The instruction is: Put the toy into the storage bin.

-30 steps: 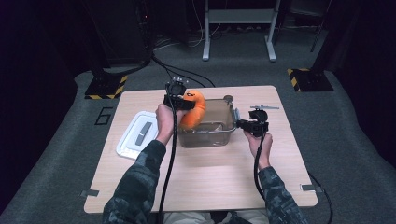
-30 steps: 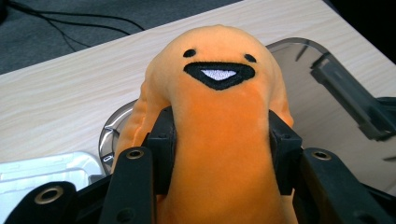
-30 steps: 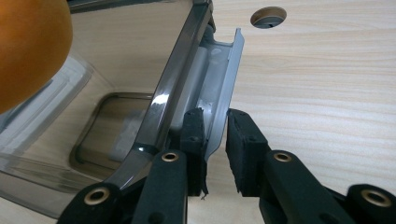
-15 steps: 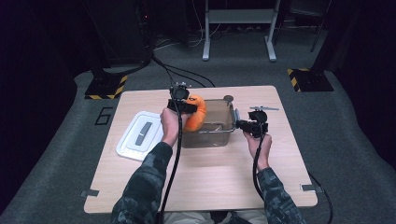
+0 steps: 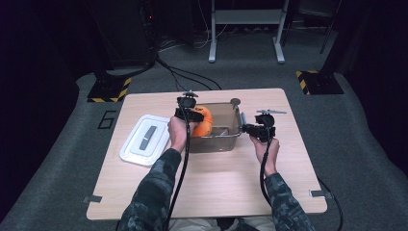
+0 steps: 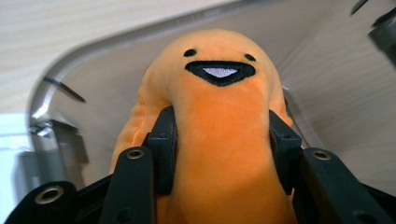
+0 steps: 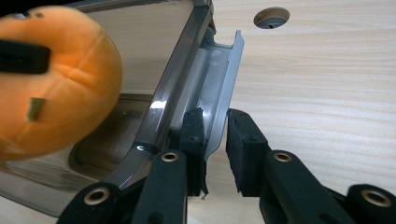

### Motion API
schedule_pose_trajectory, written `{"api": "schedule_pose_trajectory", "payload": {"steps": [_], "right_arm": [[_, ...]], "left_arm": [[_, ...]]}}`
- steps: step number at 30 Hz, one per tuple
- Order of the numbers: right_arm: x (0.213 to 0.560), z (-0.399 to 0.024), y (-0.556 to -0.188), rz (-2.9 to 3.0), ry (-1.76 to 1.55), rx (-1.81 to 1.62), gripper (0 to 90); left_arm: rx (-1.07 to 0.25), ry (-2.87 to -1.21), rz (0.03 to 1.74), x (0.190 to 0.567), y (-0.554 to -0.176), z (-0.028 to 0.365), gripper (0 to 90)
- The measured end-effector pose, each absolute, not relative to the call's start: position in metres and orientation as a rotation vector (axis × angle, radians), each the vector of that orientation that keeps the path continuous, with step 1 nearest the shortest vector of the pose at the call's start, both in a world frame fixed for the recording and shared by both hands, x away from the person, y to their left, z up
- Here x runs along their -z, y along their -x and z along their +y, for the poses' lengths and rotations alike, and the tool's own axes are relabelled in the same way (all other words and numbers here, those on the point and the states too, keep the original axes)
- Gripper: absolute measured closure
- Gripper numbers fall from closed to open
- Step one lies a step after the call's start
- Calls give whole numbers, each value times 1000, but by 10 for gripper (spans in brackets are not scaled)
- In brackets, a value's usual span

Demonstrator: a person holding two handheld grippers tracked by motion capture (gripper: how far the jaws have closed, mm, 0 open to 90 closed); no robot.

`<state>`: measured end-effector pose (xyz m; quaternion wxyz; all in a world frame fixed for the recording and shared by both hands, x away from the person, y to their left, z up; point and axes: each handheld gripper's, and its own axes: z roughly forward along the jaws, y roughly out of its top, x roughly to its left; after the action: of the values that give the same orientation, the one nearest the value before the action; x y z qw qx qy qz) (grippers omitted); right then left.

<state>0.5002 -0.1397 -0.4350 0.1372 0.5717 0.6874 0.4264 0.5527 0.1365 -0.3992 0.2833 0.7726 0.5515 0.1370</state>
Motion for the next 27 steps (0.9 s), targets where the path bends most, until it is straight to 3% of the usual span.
{"api": "schedule_pose_trajectory", "payload": {"steps": [20, 22, 27], "right_arm": [[435, -140, -502, 1998, -1651, -1239, 776], [435, -139, -502, 1999, -1651, -1238, 776], [434, -140, -502, 1997, -1646, -1235, 780]], "left_arm": [[-257, -2241, 1516, 412, -569, 130, 531], [-257, -2249, 1504, 412, -570, 130, 508], [-252, -2223, 1474, 409, -568, 131, 342]]}}
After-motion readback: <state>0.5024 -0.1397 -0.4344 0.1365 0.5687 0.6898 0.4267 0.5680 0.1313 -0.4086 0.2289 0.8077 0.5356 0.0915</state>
